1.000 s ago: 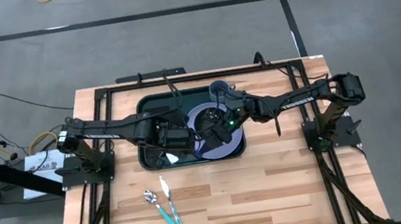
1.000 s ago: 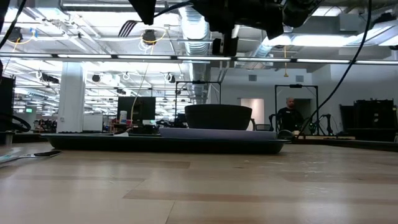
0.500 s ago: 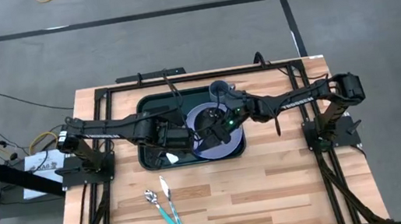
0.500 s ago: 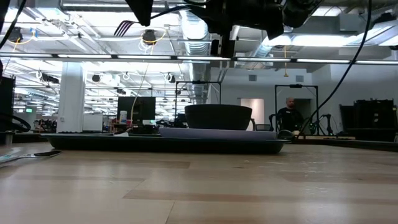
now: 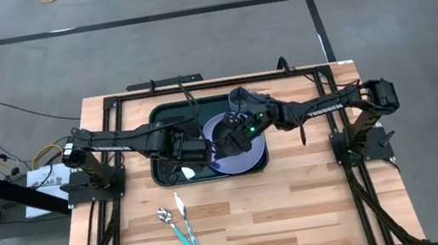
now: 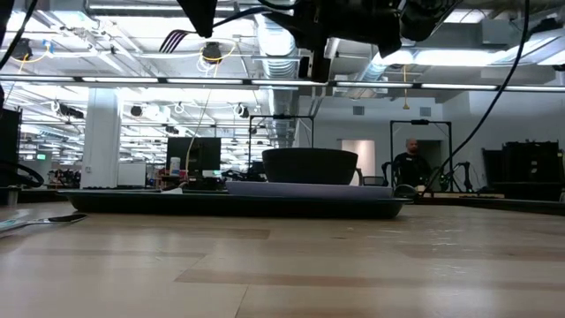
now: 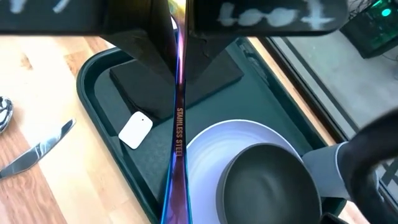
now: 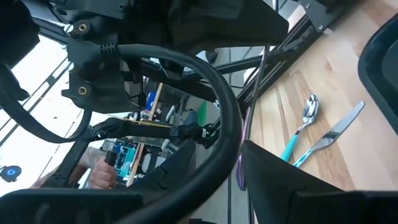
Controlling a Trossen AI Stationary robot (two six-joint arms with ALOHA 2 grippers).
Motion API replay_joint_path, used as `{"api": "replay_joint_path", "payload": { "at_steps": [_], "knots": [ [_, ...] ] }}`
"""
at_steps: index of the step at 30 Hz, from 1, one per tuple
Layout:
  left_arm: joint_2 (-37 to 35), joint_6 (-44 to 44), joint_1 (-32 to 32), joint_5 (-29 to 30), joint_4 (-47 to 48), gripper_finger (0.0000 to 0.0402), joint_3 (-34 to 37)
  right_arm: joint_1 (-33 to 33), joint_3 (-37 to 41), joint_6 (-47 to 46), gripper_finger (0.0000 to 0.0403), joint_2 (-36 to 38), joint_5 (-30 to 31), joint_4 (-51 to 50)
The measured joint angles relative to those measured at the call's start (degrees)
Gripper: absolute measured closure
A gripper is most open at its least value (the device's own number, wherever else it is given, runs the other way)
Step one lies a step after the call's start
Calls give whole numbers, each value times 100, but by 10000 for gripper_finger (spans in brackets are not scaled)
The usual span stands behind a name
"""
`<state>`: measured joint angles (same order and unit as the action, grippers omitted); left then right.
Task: Set up tray
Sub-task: Put the purple fork on the black table napkin
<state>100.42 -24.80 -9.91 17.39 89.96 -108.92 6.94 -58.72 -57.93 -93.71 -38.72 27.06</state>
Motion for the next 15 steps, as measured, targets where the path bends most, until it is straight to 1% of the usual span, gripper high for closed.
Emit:
{"api": "replay_joint_path", "payload": {
  "at_steps": [3, 8, 15],
  "knots": [
    [0, 10, 0, 89, 1, 401, 0, 32, -3, 159, 281, 0, 5, -94],
    [4, 93, 7, 182, -14, 401, 7, 19, -7, 453, 281, 2, 157, -759],
    [-7, 114, -4, 241, -100, 401, 4, -3, 0, 448, 281, -28, 173, -792]
  ]
}}
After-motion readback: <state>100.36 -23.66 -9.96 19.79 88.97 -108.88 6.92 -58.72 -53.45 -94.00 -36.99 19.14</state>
